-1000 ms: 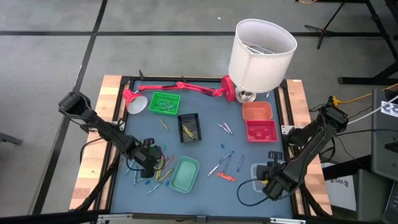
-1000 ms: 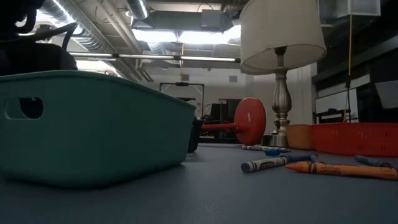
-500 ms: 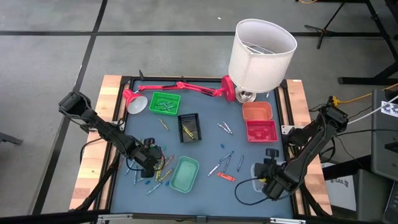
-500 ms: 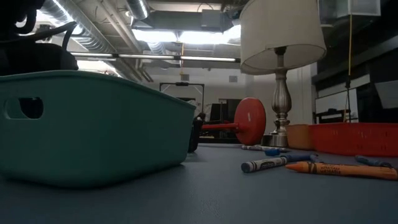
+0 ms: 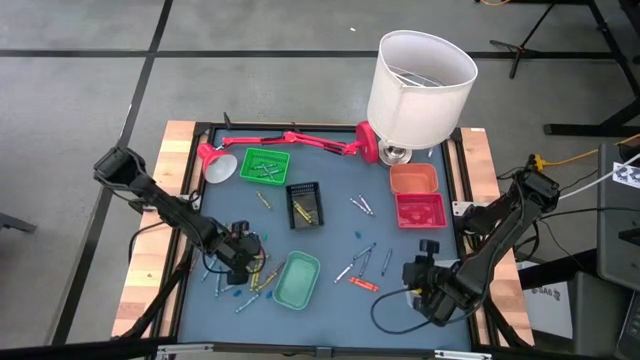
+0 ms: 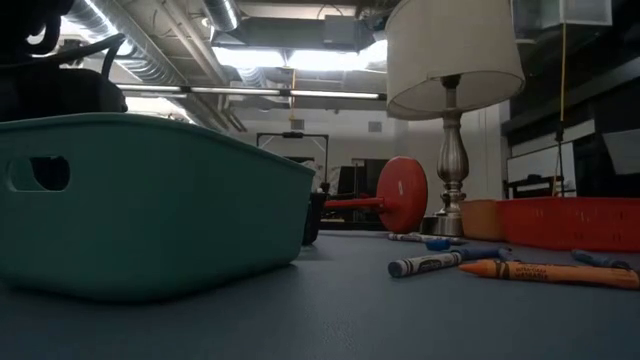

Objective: Sort crayons
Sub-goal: Put the green crayon into the black bin

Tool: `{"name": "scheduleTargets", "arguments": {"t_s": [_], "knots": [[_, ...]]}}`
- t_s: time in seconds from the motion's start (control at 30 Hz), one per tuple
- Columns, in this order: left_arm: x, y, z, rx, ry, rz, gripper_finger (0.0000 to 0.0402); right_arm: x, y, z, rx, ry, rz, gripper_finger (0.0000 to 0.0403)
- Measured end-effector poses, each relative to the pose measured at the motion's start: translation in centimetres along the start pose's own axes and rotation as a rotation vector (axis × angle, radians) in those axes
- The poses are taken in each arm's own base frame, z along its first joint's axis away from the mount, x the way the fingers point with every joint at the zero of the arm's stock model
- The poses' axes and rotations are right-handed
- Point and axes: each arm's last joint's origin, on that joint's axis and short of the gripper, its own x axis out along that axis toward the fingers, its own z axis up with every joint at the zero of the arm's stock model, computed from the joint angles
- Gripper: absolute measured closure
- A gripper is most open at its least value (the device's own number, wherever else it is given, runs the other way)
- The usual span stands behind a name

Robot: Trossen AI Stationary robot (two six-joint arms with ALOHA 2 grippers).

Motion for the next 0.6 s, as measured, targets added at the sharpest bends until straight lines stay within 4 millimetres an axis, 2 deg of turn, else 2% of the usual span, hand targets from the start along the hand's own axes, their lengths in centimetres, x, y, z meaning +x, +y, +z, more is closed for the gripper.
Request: {"name": "scheduleTargets", "arguments": {"t_s": [0.27,0.6], "knots": [[-0.9,0.4,0.4,-0.026,-0.044,-0.016,0.0395,-0.1,0.1,0.7,0.028,-0.182,-0.062,0.0281],[-1.2,2.3,2.5,-0.106,-0.142,-0.018,0.0395,0.1,0.6,1.7,-0.027,-0.244,-0.026,0.0281]]}}
